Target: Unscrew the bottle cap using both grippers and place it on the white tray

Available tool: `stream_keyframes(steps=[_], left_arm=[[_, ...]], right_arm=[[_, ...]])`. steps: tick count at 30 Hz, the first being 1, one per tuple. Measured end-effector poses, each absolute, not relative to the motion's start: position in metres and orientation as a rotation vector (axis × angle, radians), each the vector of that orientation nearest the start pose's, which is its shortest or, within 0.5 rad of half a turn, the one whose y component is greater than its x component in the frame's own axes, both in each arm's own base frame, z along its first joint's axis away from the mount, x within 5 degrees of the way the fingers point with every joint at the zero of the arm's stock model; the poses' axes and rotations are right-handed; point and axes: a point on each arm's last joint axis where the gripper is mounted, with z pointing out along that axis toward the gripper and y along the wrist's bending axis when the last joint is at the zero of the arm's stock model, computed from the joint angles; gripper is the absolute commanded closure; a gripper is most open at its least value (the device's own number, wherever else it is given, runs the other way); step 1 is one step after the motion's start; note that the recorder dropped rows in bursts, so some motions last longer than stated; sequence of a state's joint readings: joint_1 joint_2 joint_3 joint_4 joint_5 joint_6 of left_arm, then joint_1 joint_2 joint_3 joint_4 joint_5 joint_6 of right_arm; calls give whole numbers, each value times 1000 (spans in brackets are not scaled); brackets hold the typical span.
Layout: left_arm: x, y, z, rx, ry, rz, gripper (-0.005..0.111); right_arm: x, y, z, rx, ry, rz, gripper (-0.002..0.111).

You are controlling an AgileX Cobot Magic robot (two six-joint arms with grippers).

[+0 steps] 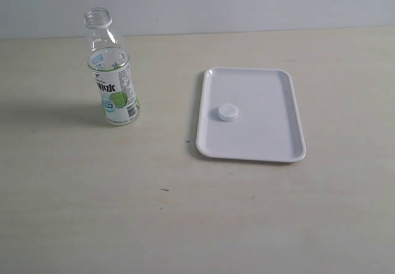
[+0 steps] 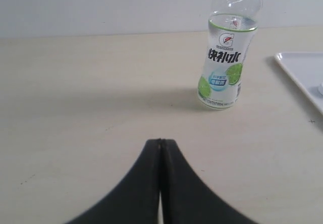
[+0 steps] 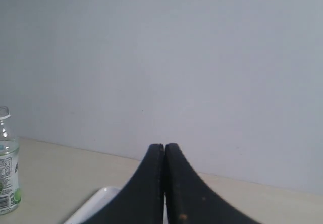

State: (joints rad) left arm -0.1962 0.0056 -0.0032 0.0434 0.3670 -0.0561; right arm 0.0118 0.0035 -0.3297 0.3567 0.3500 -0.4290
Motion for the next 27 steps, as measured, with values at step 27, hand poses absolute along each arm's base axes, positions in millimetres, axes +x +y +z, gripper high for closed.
stream_keyframes(steps=[27], left_arm=[[52,-9,181,156,1848,-133,107]], right_arm=[[54,-4,193,52,1772,-48,108]])
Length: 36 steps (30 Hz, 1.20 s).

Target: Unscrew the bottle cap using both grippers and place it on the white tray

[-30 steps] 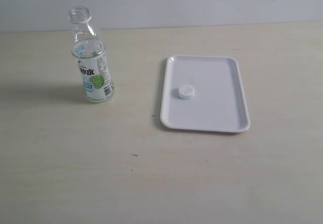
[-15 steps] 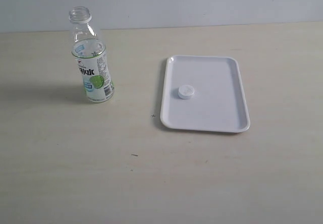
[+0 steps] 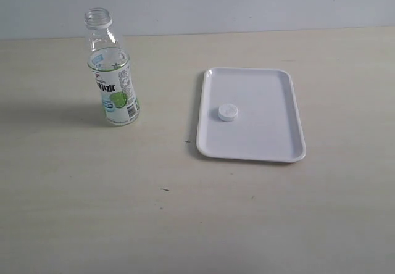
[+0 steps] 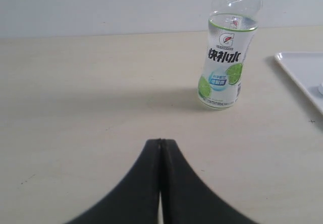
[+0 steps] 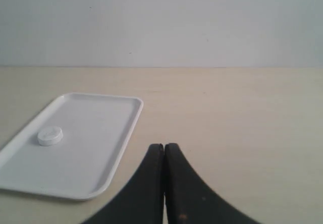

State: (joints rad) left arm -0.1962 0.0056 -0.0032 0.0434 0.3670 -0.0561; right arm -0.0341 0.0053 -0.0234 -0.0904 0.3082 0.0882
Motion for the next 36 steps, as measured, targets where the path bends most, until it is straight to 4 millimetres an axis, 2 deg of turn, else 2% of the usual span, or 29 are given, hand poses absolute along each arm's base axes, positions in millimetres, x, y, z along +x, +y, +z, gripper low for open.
stream_keyframes(steps=[15,36], left_arm=[[52,-9,181,156,1848,-133,107],[52,-9,181,156,1848,-133,107]], right_arm=[[55,-7,192,129,1730,-75,108],[55,-8,190,108,1754,-99,108]])
